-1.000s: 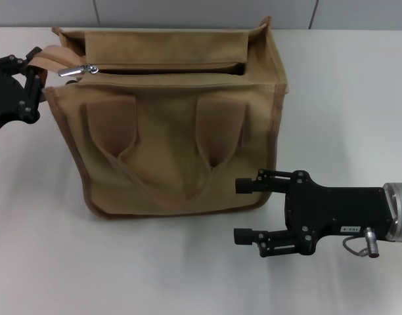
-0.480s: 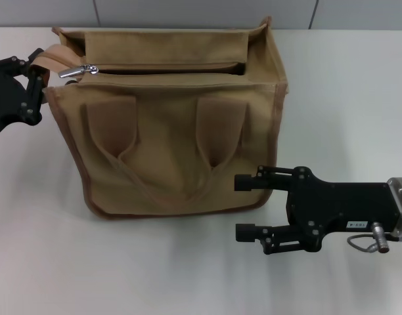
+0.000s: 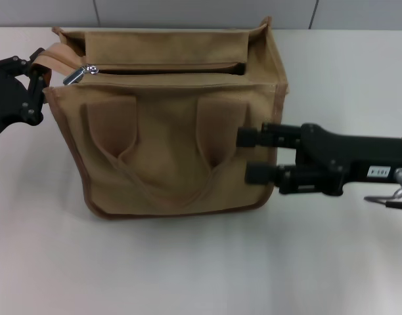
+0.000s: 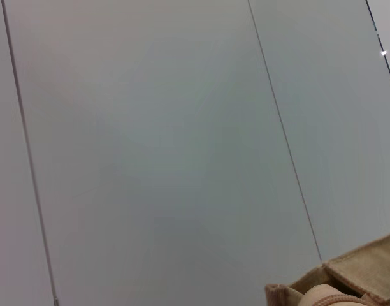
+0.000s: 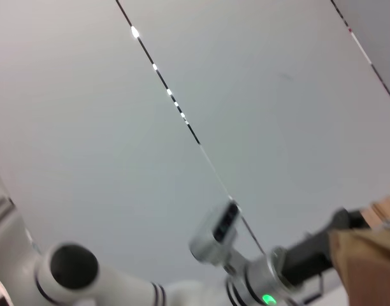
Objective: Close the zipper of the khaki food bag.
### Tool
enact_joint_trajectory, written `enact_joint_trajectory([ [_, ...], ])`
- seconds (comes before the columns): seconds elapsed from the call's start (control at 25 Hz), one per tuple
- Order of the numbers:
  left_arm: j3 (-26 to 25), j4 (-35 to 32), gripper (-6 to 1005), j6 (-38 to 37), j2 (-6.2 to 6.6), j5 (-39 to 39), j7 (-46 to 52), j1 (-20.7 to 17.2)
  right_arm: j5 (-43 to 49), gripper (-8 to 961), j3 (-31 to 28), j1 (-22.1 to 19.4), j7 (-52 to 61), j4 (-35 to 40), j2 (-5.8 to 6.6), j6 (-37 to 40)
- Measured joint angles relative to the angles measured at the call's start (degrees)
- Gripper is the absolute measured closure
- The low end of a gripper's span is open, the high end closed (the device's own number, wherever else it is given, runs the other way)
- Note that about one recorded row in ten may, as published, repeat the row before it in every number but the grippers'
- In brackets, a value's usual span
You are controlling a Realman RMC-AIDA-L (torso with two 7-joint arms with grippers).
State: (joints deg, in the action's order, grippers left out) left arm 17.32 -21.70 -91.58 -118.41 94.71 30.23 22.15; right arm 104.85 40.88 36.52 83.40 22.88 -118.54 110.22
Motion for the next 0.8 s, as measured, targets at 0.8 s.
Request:
enact_joint_trajectory([
  [0.8,-0.45,1.06,959,-0.62,-0.07,-0.61,-0.09,0.42,-18.75,144,0.05,4.52,-12.17,11.78,-0.73,-10.42],
])
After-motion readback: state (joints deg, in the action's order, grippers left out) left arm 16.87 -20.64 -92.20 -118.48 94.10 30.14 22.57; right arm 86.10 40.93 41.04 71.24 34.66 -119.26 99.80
